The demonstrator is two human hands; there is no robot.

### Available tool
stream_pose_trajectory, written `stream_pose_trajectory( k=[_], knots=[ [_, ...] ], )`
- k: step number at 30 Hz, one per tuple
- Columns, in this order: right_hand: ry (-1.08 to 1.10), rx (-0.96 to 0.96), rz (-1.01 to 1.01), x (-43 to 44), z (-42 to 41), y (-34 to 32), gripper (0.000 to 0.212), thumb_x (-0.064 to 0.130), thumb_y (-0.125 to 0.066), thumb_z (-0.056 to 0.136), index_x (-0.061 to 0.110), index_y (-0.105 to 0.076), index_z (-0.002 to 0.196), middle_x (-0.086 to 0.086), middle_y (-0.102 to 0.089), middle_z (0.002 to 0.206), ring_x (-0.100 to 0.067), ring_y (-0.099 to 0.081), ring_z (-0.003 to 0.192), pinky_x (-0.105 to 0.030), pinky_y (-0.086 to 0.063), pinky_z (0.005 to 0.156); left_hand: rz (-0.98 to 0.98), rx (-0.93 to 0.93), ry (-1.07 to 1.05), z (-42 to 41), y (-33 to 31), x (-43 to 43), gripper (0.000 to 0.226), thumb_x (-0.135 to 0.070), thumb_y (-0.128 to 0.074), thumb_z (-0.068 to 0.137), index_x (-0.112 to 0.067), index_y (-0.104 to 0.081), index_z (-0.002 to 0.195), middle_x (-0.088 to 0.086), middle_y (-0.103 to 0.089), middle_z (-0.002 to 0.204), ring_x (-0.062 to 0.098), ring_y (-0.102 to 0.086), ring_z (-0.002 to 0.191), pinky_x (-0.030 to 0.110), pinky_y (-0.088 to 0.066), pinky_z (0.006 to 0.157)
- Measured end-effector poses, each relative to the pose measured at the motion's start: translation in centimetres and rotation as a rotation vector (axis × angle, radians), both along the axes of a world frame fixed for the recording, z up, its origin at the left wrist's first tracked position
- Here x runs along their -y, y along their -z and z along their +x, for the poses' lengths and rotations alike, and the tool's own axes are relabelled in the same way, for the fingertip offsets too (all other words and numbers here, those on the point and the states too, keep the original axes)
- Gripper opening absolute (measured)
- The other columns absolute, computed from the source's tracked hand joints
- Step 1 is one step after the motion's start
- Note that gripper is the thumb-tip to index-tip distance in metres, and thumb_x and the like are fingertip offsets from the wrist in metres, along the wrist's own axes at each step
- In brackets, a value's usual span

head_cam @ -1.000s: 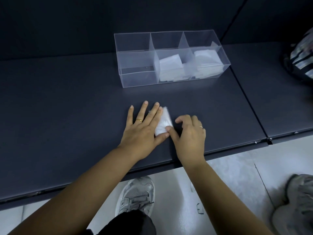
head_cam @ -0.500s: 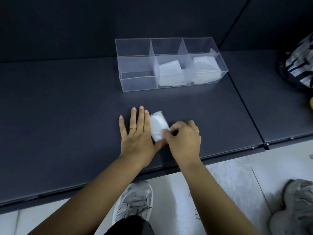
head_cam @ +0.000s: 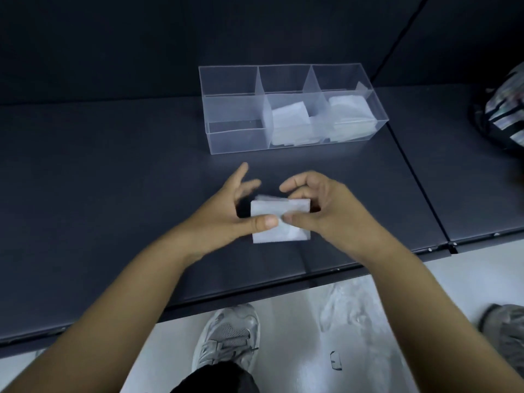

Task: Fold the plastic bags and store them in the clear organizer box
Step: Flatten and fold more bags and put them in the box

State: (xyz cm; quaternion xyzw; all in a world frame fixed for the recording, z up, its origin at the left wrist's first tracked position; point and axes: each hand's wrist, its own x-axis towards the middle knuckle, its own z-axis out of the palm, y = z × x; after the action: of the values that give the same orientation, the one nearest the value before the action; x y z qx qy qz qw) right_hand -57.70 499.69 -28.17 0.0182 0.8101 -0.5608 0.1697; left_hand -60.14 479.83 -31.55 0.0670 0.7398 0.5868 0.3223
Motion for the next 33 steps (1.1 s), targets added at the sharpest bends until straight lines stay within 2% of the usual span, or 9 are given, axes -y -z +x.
stream_pose_trajectory(
  k=[4,6,9,12,15,18,23,29,33],
  knots=[
    [0.072,0.008,-0.036,-1.3,-1.9,-1.3,0.028,0.005,-0.073,0.081,0.020,-0.065,0.103,0.007,-0.067,0.074,-0.005,-0.063,0.071,-0.016,-0.052,0.069,0.161,0.016,-0.139,-2.1,-1.1,-1.8,0.042,-0.024,-0.073,0.078,-0.014,-0.064,0.117,-0.003,-0.073,0.103,0.006,-0.067,0.095,0.016,-0.051,0.081],
    [0.151,0.073,-0.030,-1.9,-3.0,-1.2,0.007,0.010,-0.071,0.084,0.016,-0.068,0.087,0.012,-0.066,0.064,0.001,-0.058,0.059,-0.011,-0.047,0.061,0.174,-0.001,-0.286,-3.1,-1.4,-2.8,0.017,-0.018,-0.072,0.082,-0.013,-0.071,0.098,-0.005,-0.075,0.088,0.003,-0.069,0.079,0.013,-0.051,0.071],
    [0.263,0.071,-0.012,-2.4,-5.7,-1.1,0.013,0.015,-0.069,0.086,0.014,-0.067,0.073,0.016,-0.061,0.055,0.006,-0.051,0.048,-0.005,-0.040,0.052,0.164,-0.117,-0.516,-4.7,-1.8,-3.8,0.005,-0.011,-0.071,0.084,-0.016,-0.070,0.086,-0.009,-0.073,0.074,0.001,-0.066,0.068,0.012,-0.050,0.067],
    [0.436,-0.039,0.054,-3.1,-10.3,-1.3,0.026,0.018,-0.071,0.085,0.017,-0.059,0.063,0.014,-0.057,0.054,0.005,-0.052,0.051,-0.003,-0.038,0.049,0.001,-0.476,-0.636,-5.9,-2.0,-3.8,0.011,-0.011,-0.063,0.088,-0.021,-0.065,0.086,-0.013,-0.068,0.079,0.001,-0.063,0.076,0.010,-0.046,0.072],
    [0.471,-0.060,0.318,-3.7,-15.1,-0.5,0.026,0.024,-0.069,0.085,0.015,-0.054,0.065,0.007,-0.053,0.065,-0.009,-0.051,0.063,-0.010,-0.039,0.052,-0.481,-0.872,-0.350,-6.0,-0.7,-3.6,0.034,-0.031,-0.055,0.094,-0.019,-0.056,0.126,-0.004,-0.056,0.128,0.014,-0.044,0.126,0.018,-0.025,0.108],
    [0.420,-0.043,0.769,-3.4,-18.2,1.3,0.018,0.025,-0.064,0.082,0.012,-0.065,0.093,0.001,-0.059,0.082,-0.020,-0.057,0.085,-0.025,-0.041,0.084,-0.764,-0.879,-0.112,-5.4,1.0,-3.8,0.061,-0.048,-0.040,0.097,-0.016,-0.031,0.148,0.002,-0.026,0.156,0.020,-0.011,0.146,0.041,0.004,0.119],
    [0.371,-0.188,1.179,-2.8,-19.1,2.7,0.030,0.030,-0.066,0.080,0.015,-0.064,0.105,-0.005,-0.064,0.105,-0.026,-0.055,0.105,-0.035,-0.028,0.087,-0.820,-0.953,-0.098,-4.0,1.8,-4.2,0.067,-0.050,-0.031,0.095,-0.011,-0.025,0.150,0.006,-0.016,0.159,0.023,0.001,0.148,0.043,0.010,0.118],
    [0.449,-0.380,0.744,-3.7,-13.8,1.0,0.031,0.038,-0.070,0.082,0.016,-0.056,0.100,0.004,-0.058,0.101,-0.015,-0.054,0.096,-0.027,-0.033,0.088,-0.749,-0.920,0.180,1.1,3.8,-7.1,0.073,-0.056,-0.022,0.092,-0.012,-0.020,0.151,0.005,-0.010,0.160,0.021,0.004,0.148,0.041,0.011,0.118],
    [0.533,-0.593,0.549,-6.5,-2.8,0.7,0.016,0.033,-0.058,0.093,0.019,-0.052,0.085,0.005,-0.050,0.085,-0.007,-0.048,0.075,-0.017,-0.039,0.066,-0.879,-0.922,0.353,3.4,6.3,-8.1,0.080,-0.066,-0.002,0.088,-0.019,0.000,0.152,0.000,0.005,0.161,0.017,0.012,0.147,0.043,0.011,0.118]
  ],
)
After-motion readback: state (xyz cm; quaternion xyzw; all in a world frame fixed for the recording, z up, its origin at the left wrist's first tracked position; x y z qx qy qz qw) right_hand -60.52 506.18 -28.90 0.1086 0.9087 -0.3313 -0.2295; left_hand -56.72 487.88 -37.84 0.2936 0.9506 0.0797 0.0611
